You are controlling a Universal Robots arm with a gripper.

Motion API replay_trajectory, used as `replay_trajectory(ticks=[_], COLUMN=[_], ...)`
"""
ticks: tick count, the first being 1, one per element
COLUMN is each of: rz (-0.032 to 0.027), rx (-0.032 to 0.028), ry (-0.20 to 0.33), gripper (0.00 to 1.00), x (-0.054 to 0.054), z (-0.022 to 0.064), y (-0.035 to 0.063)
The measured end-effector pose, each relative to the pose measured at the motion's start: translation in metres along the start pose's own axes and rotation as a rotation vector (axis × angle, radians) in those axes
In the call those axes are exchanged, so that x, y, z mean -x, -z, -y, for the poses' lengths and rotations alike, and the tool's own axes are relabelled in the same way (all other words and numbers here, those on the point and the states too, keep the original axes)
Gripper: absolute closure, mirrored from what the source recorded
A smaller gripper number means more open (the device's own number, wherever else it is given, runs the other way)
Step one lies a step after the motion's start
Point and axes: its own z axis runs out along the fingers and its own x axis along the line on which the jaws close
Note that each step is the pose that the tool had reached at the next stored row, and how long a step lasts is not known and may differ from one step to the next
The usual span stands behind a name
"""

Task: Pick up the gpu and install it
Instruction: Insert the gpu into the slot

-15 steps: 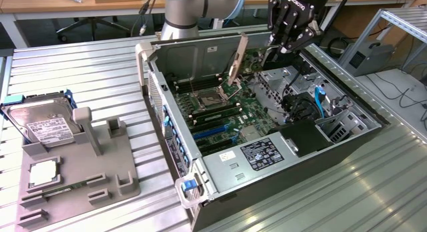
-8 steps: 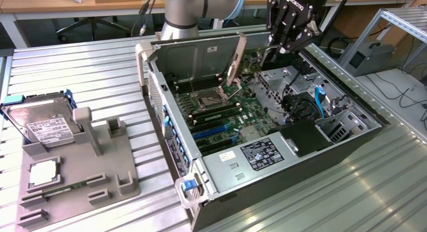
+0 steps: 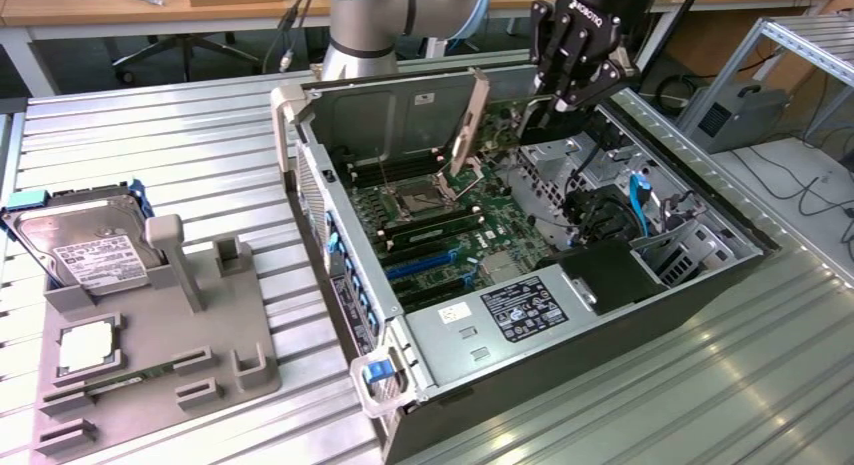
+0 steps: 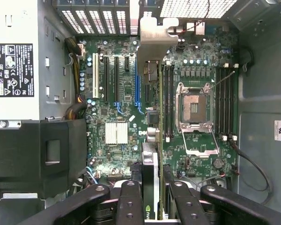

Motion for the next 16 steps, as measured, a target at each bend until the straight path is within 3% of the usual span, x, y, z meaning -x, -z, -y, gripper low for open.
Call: replay_trajectory(ticks=[16], rz=[0.0], rx=[0.0], ry=[0.0], gripper=[0.73], x=[-0.0002], z=[-0.0014], y=[-0.0078])
